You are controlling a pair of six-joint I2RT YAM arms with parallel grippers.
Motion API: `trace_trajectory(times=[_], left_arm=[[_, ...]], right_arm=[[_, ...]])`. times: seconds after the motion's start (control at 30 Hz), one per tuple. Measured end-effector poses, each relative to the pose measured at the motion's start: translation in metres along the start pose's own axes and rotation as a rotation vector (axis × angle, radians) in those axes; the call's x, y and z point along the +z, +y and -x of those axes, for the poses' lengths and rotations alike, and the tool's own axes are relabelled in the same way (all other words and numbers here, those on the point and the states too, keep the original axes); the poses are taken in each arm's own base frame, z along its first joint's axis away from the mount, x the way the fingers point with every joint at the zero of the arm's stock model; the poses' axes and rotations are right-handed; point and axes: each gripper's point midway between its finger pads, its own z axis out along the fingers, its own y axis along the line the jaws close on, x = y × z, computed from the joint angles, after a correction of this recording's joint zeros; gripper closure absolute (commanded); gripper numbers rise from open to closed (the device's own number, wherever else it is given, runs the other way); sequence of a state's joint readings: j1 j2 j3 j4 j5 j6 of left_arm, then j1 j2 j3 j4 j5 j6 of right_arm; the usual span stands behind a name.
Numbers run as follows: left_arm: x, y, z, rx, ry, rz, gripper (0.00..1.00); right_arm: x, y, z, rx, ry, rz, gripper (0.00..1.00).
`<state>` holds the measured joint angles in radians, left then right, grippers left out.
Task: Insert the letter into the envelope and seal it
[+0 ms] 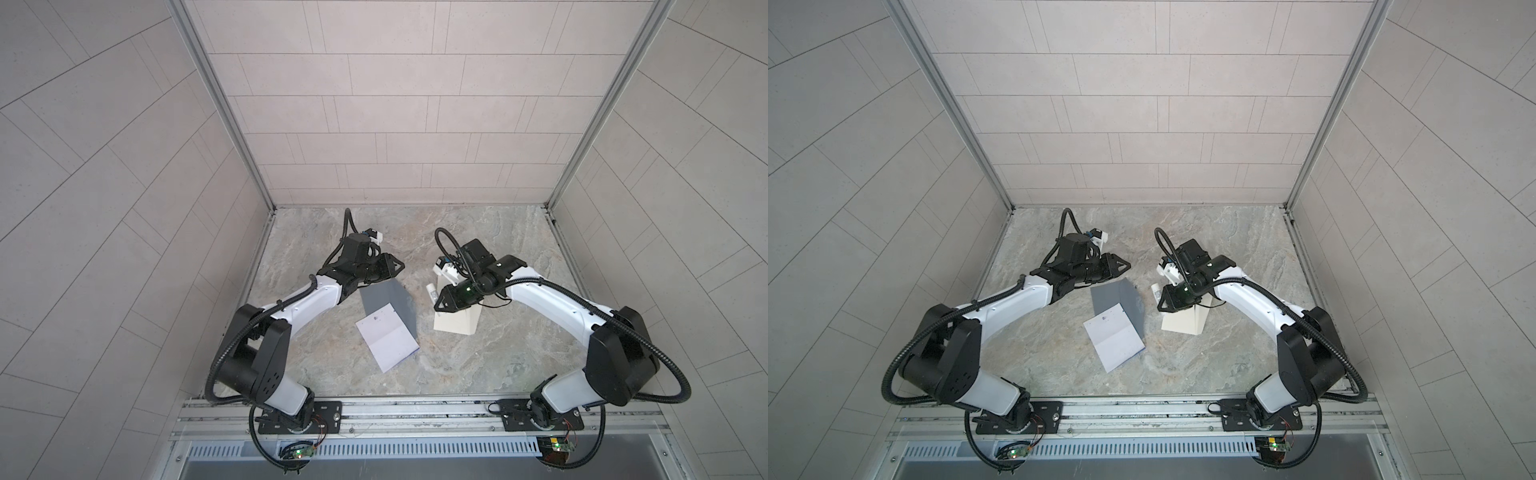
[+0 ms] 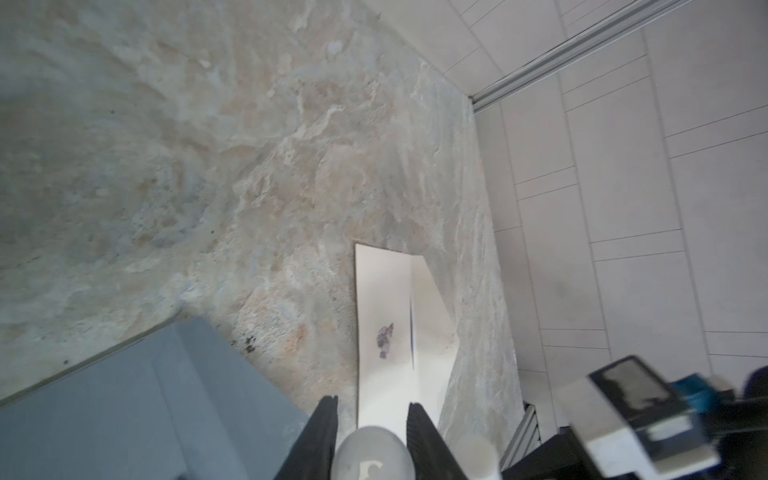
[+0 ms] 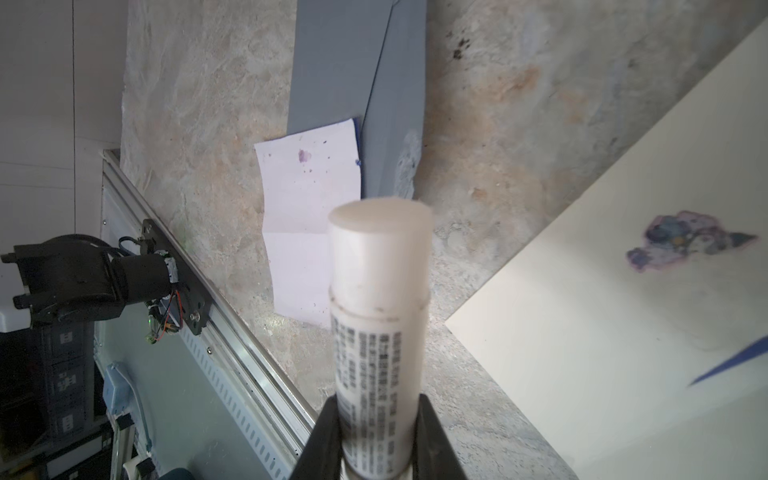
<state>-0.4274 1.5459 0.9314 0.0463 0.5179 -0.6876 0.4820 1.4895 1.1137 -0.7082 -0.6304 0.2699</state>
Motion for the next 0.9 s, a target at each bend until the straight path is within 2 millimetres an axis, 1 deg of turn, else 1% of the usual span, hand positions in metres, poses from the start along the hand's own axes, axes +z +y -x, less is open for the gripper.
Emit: trace_trajectory(times=[0.07, 0.13, 0.23, 0.3, 0.37, 0.43, 0.63, 0.7, 0.8, 0.87, 0.9], left_arm=[[0.008, 0.016, -0.016, 0.001, 0.065, 0.047, 0.62], [0.018, 0.035, -0.037, -0.003, 0.145, 0.099, 0.60], [0.028, 0.057, -0.069, -0.011, 0.265, 0.164, 0.59], [0.030, 0.066, -0.084, -0.014, 0.325, 0.198, 0.59], [0.031, 0.069, -0.090, -0.006, 0.357, 0.214, 0.58], [0.030, 0.068, -0.089, 0.007, 0.365, 0.219, 0.56], [0.030, 0.059, -0.077, 0.037, 0.353, 0.213, 0.51], [0.029, 0.054, -0.072, 0.041, 0.346, 0.210, 0.46], [0.026, 0.040, -0.059, 0.054, 0.317, 0.185, 0.40], [0.021, 0.019, -0.046, 0.063, 0.285, 0.129, 0.33], [0.019, 0.009, -0.041, 0.060, 0.274, 0.099, 0.28]], right_arm=[[-0.004, -0.005, 0.003, 0.008, -0.015, -0.014, 1.00], [-0.005, -0.006, 0.003, 0.011, -0.020, -0.020, 1.00], [-0.005, -0.008, 0.003, 0.012, -0.018, -0.027, 1.00], [-0.005, -0.008, 0.003, 0.013, -0.018, -0.029, 1.00], [-0.005, -0.008, 0.003, 0.013, -0.018, -0.031, 1.00], [-0.005, -0.009, 0.003, 0.013, -0.018, -0.032, 1.00], [-0.005, -0.009, 0.003, 0.014, -0.018, -0.033, 1.00], [-0.005, -0.009, 0.003, 0.017, -0.018, -0.033, 1.00], [-0.005, -0.009, 0.004, 0.019, -0.022, -0.032, 1.00], [-0.005, -0.008, 0.005, 0.023, -0.028, -0.028, 1.00], [-0.005, -0.007, 0.006, 0.025, -0.031, -0.026, 1.00]])
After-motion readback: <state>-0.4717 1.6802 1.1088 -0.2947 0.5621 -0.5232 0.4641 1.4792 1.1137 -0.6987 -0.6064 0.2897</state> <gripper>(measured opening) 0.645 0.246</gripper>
